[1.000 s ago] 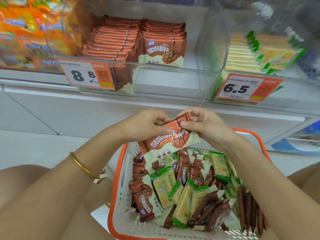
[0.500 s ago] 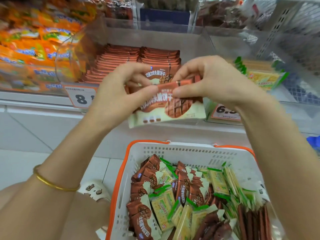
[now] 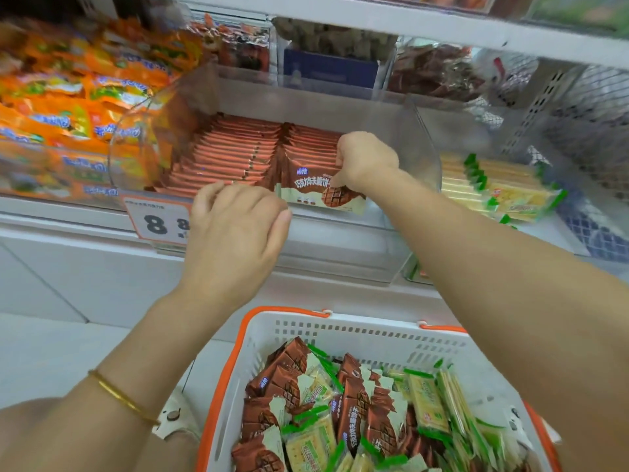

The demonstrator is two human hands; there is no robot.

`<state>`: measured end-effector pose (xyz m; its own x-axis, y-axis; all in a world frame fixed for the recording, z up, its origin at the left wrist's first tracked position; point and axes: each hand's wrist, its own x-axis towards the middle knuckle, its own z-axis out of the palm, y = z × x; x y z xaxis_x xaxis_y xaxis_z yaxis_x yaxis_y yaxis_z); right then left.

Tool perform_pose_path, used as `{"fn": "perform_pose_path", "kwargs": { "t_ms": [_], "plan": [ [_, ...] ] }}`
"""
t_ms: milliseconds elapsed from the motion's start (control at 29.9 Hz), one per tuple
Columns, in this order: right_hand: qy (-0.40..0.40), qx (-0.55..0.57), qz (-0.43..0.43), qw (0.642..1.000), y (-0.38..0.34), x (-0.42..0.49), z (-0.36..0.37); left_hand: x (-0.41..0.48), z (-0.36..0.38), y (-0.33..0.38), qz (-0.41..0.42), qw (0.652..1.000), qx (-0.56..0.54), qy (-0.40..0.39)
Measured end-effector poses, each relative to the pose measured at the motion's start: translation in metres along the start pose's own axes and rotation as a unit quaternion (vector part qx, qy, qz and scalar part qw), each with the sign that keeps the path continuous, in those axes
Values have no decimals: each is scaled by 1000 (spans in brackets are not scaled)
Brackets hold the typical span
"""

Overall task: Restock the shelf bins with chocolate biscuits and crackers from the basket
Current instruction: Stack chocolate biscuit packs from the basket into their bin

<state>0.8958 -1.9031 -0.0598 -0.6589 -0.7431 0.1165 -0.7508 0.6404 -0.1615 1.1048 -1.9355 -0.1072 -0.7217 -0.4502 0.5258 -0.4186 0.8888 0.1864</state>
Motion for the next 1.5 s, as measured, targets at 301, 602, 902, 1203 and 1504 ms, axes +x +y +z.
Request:
{"fn": "perform_pose_path", "kwargs": {
  "t_ms": [301,602,902,1203,1504],
  "plan": [
    [37,-38,-23,998,-3,13,18,0,1,0,10,1000,7,10],
    [102,-8,-27,994,-11,-16,-13,-7,-4,2,70,993,-13,92],
    [-228,253,-60,938,63,-181,-12,-62,30,49,262,963,-50,-38],
    [-483,-36,35,874,189,-227,180,-76,99,90,309,908,-63,-277],
    [-485,-59,-36,872,184,-234,180,-76,107,98,313,895,-78,-307]
  ]
}}
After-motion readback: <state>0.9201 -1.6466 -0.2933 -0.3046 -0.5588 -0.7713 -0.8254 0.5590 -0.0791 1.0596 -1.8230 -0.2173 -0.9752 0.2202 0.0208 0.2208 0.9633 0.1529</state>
